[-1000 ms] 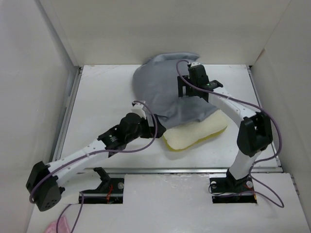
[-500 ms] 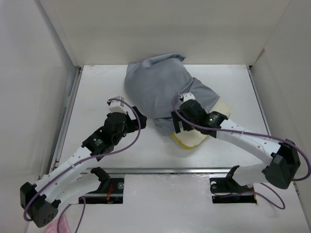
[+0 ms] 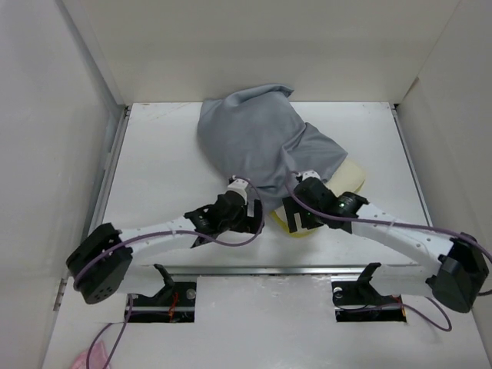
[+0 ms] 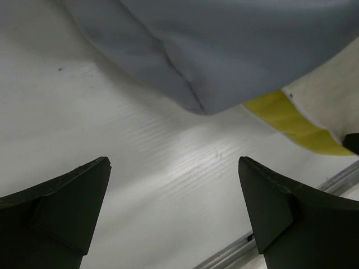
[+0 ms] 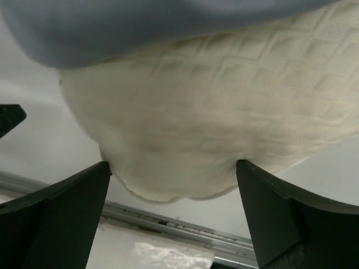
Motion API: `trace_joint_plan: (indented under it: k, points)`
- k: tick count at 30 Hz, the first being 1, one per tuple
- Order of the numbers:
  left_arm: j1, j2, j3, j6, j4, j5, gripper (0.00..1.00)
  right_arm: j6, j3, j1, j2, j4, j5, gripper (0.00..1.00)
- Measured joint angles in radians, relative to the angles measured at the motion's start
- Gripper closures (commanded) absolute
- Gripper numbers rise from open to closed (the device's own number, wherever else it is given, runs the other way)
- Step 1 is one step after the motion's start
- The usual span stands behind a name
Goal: Put the pillow into the pillowcase
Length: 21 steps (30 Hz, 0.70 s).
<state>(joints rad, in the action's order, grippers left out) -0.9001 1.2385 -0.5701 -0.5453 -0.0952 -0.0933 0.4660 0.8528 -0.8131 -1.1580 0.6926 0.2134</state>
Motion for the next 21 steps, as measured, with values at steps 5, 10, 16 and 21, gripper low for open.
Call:
trace_joint_plan:
  k: [5, 10, 16, 21]
  points:
    - [-0.017, 0.158, -0.073, 0.020, -0.046, -0.031, 0.08, 0.045, 0.001, 0.000, -0.145, -0.028, 0.066, 0.20]
    - [-0.023, 0.258, -0.144, 0.036, -0.051, -0.095, 0.26, 0.065, 0.001, 0.000, -0.174, -0.075, 0.108, 1.00]
    - [-0.023, 0.352, -0.242, 0.037, -0.043, -0.228, 0.70, 0.056, 0.001, 0.000, -0.105, -0.089, 0.117, 1.00]
    - [-0.023, 0.397, -0.323, 0.058, -0.034, -0.282, 1.00, 0.016, 0.001, 0.000, -0.004, -0.143, 0.092, 1.00]
